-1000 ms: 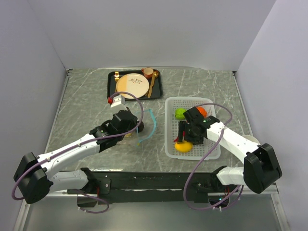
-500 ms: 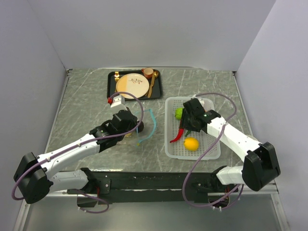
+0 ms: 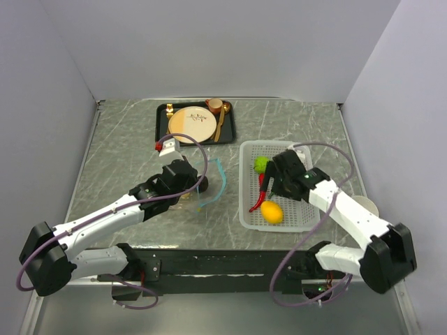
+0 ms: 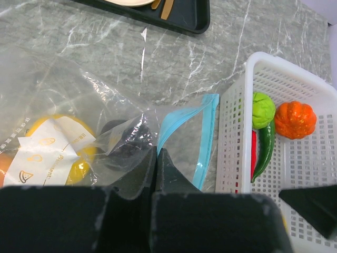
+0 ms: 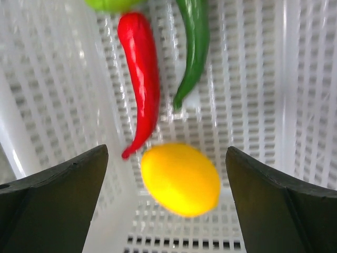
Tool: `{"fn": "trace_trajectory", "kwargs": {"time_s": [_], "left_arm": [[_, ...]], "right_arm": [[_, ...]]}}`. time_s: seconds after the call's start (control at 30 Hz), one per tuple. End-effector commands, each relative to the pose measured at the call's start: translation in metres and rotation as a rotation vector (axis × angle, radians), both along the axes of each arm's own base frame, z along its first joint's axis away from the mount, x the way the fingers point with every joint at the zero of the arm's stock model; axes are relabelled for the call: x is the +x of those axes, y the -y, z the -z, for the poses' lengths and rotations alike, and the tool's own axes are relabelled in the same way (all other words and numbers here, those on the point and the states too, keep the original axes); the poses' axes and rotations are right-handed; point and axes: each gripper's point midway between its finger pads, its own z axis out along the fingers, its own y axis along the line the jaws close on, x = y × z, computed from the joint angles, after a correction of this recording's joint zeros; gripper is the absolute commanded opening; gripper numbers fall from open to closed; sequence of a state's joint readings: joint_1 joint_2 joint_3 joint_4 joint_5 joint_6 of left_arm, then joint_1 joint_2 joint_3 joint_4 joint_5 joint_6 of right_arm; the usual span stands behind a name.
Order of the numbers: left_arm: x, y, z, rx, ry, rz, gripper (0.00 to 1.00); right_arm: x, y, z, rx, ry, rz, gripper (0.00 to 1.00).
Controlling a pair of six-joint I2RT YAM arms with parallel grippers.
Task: Place the food in the zip-top bag and seal the zipper
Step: Pick up the fake fruit from the bin.
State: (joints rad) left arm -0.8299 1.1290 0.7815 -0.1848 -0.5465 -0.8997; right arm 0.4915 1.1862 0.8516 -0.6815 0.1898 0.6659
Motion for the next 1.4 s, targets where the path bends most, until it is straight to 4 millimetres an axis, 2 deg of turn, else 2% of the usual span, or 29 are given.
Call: {"fn": "trace_trajectory", "kwargs": {"time_s": [0.0,0.17,0.3,0.43,0.7,0.8,0.9,1.07,1.2,1.37], "left_arm": [[0.006,0.003,-0.014,-0.017,0.038,0.005,0.01],[0.007,0.008,-0.015,-0.026,0.035,0.014,0.01],[0.006,0.009,-0.013,-0.037,0.031,0.023,0.01],[0.005,0.007,-0.012,-0.034,0.026,0.015,0.01],[0.004,0.007,-0.015,-0.044,0.030,0.016,0.01],[0.005,0.009,-0.015,-0.043,0.030,0.020,0.01],[0.006,0.012,-0.015,-0.042,0.027,0.031,0.01],[0.007,0.012,-0.016,-0.039,0.029,0.028,0.01],[0.006,0.012,-0.015,-0.042,0.029,0.029,0.01],[0.007,0.012,-0.013,-0.035,0.025,0.028,0.01]], "right_arm": [[-0.025,-0.007,0.001,0.104,-0.035,-0.012,1.00],[-0.042,-0.012,0.022,0.077,-0.143,-0.130,0.99],[-0.041,-0.008,0.028,0.037,-0.141,-0.131,0.99],[-0.031,0.000,0.029,-0.026,-0.127,-0.123,1.00],[-0.035,-0.009,0.042,0.004,-0.164,-0.162,0.95],[-0.033,-0.010,0.043,0.007,-0.157,-0.159,0.91],[-0.032,-0.013,0.047,0.017,-0.163,-0.167,0.76],[-0.036,-0.018,0.050,0.045,-0.173,-0.182,0.79],[-0.039,-0.023,0.048,0.079,-0.175,-0.195,0.94],[-0.041,-0.027,0.046,0.117,-0.175,-0.178,0.95]]}}
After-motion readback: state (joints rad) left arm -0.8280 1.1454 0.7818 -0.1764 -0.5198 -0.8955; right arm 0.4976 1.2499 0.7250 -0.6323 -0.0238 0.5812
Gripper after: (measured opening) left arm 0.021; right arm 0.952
